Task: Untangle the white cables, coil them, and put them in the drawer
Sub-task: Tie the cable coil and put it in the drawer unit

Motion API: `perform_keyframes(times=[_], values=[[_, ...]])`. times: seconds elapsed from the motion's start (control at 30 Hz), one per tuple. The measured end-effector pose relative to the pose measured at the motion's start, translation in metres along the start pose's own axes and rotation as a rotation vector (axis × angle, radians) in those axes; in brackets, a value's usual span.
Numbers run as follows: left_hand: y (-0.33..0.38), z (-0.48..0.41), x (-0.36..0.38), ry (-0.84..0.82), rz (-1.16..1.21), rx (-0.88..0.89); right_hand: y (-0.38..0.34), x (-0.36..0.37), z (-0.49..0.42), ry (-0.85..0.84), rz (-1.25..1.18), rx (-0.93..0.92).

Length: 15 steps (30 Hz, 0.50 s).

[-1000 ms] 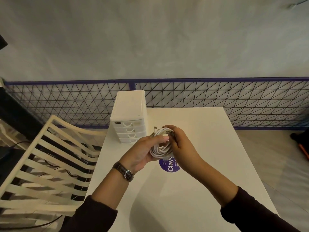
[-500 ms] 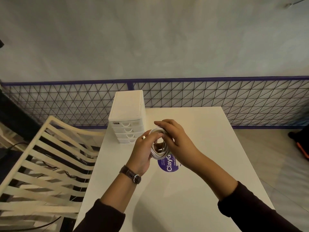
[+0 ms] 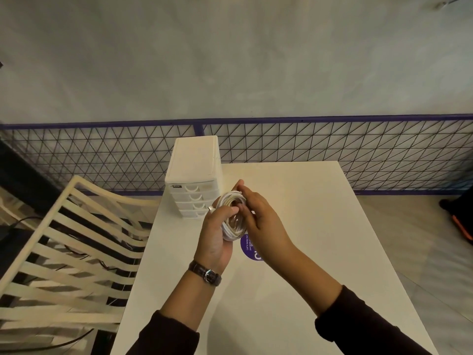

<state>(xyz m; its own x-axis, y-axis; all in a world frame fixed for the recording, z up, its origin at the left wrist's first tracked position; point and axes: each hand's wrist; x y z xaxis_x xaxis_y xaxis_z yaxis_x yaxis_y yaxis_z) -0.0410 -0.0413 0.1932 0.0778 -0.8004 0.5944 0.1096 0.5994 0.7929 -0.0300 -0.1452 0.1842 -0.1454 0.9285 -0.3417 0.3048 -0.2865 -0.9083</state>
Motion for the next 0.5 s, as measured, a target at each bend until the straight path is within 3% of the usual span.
perform_keyframes(times=[0.13,0.27,0.37,0.5], values=[[0.001,-0.001,-0.004,-0.013,0.193,-0.086,0.003,-0.004,0.000,-0.088,0.274,-0.067],[0.000,-0.003,-0.010,-0.056,0.200,-0.139,0.003,-0.020,0.000,-0.241,0.397,-0.042],[0.001,-0.005,-0.012,-0.060,0.195,-0.181,0.001,-0.030,0.000,-0.361,0.337,-0.018],[0.004,-0.004,-0.012,-0.106,0.155,-0.200,0.001,-0.035,0.003,-0.470,0.063,0.044]])
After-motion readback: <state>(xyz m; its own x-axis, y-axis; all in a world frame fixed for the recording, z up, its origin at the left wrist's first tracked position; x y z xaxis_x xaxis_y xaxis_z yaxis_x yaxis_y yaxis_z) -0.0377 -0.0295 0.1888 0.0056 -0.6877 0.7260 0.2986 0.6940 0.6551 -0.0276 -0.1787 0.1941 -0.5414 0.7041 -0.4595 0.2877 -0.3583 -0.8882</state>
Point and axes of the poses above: each hand's wrist, its own z-axis away from the middle knuckle, its own x-axis out of the palm, y = z × x, and after that the axes turned 4 degrees about -z, right-handed
